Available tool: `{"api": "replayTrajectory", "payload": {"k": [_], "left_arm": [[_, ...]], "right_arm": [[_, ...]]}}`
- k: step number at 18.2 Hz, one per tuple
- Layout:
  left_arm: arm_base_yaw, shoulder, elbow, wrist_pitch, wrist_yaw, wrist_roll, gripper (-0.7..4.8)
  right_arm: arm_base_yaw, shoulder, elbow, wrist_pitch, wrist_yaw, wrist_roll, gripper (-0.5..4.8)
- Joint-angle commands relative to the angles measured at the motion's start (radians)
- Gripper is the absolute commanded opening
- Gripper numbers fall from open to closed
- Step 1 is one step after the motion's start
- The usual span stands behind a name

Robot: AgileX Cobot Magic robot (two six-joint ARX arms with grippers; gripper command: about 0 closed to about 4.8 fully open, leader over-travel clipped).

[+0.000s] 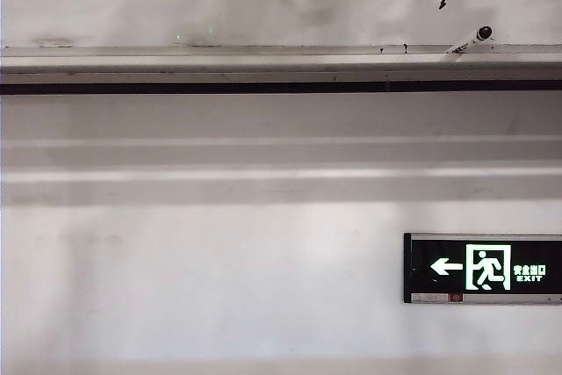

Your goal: Wipe the whiteboard clean using the black magnetic whiteboard eraser attached to the whiteboard.

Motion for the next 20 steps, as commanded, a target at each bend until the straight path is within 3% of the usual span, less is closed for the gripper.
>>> {"api": "replayTrajectory", "payload": {"k": [1,3,5,8,9,10,11,17,20], "left_arm": [[-0.002,-0.132,0.002,-0.157,0.011,0.001,-0.06],[-0.002,-0.201,0.002,-0.211,0.01,-0.001,-0.06],[-0.002,-0.235,0.002,-0.218,0.011,0.0,-0.06],[-0.003,-0.272,0.002,-0.237,0.011,0.002,-0.06],[-0.003,-0.28,0.002,-0.244,0.011,0.002,-0.06],[-0.003,-0.286,0.002,-0.251,0.01,0.002,-0.06],[-0.003,-0.287,0.002,-0.251,0.011,0.002,-0.06],[-0.003,-0.288,0.002,-0.271,0.011,0.002,-0.06],[-0.003,-0.288,0.002,-0.27,0.011,0.002,-0.06]], "right_arm": [[0.035,0.099,0.002,0.108,-0.006,0.1,-0.06],[0.126,0.205,0.003,0.258,0.002,0.095,-0.06],[0.182,0.307,0.035,0.301,0.079,0.095,-0.06],[0.261,0.456,0.118,0.355,0.318,0.095,0.0],[0.261,0.52,0.146,0.433,0.298,0.092,1.82],[0.261,0.565,0.17,0.469,0.287,0.092,4.04],[0.261,0.617,0.21,0.472,0.312,0.108,4.79],[0.262,0.864,0.451,0.529,0.534,0.108,4.79],[0.261,0.911,0.489,0.516,0.548,0.109,4.79]]}}
